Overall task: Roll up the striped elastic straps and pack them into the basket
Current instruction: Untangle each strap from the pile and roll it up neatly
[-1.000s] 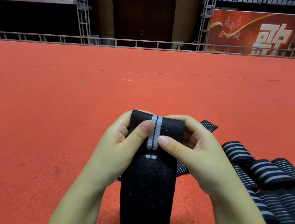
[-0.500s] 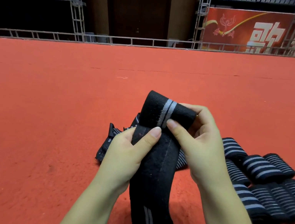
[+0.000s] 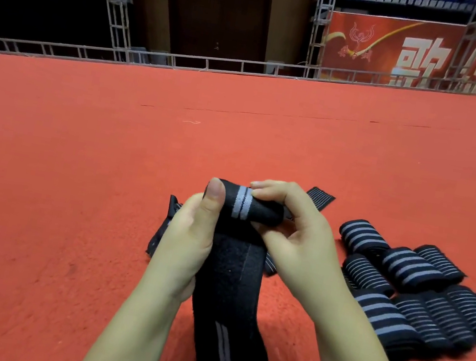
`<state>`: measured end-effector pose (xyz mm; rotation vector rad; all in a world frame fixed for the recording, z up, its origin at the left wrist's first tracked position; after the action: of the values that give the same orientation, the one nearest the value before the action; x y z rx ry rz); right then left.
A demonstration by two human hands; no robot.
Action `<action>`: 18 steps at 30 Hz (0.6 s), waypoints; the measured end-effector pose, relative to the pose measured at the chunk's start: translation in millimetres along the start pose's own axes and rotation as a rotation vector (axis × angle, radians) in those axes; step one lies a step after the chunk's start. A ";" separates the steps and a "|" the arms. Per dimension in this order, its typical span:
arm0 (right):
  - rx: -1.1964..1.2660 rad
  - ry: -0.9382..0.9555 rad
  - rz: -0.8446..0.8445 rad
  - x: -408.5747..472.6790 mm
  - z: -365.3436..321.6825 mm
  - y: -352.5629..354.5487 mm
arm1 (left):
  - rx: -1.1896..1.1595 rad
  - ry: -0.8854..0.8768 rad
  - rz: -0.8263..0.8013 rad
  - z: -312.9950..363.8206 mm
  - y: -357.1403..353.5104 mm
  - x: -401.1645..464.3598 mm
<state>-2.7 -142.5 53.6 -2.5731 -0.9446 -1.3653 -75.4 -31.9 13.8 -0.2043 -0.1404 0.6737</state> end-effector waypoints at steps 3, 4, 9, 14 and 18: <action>0.046 -0.050 -0.006 0.1 3.0 -0.6 | -0.012 0.001 0.039 -2.2 3.0 0.6; 0.068 -0.078 -0.011 -0.8 4.5 -0.5 | -0.030 0.003 0.039 -3.0 3.7 1.4; 0.232 -0.286 0.114 -5.2 15.0 10.9 | -0.021 -0.062 0.032 2.3 10.1 3.5; 0.317 -0.439 0.029 -9.9 23.3 0.3 | 0.006 -0.105 -0.081 5.5 5.9 1.9; 0.229 -0.462 -0.085 -12.6 26.8 -14.5 | 0.000 -0.102 -0.201 5.9 0.6 -4.3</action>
<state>3.5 -127.7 24.8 -2.7358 -1.1998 -0.6281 -80.2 -33.3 19.1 -0.1530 -0.2555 0.4845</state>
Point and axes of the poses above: each hand's wrist, its own x-axis towards the middle knuckle, its own y-axis out of the back of the hand, z = x × y, the point moved 9 cm from there along x, towards the middle knuckle, and after that the axes turned 8 degrees about y, right-handed, at the moved point
